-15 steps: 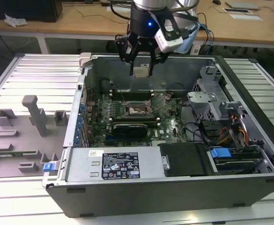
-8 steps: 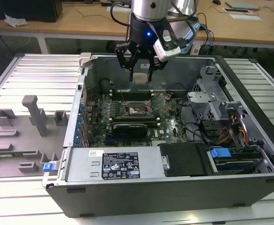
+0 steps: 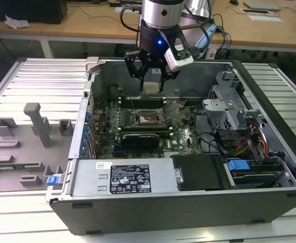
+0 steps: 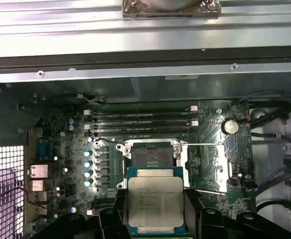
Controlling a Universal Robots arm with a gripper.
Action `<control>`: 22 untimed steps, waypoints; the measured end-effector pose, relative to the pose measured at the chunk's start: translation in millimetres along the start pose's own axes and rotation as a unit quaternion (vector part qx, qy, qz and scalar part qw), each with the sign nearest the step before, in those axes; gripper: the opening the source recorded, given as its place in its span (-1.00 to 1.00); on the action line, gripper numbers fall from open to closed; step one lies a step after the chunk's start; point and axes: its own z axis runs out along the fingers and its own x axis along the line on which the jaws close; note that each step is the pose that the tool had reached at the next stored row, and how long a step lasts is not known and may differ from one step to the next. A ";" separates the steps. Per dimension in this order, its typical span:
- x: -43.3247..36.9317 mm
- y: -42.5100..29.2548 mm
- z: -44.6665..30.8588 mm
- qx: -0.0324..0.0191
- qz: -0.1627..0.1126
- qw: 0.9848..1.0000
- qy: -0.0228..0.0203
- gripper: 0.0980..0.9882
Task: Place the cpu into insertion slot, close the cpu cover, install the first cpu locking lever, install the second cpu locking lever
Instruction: 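Place the cpu into insertion slot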
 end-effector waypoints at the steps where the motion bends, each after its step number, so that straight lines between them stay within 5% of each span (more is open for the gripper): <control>1: 0.0 0.0 0.1 0.000 0.005 1.000 -0.001 -0.01; 6: 0.0 -0.1 0.6 0.002 0.032 0.999 -0.003 -0.01; 12: 0.0 -0.2 1.7 0.001 0.086 0.996 -0.008 -0.01; 19: -0.1 -0.2 2.5 0.000 0.147 0.989 -0.013 -0.01; 22: -0.1 -0.3 2.9 -0.001 0.175 0.984 -0.015 -0.01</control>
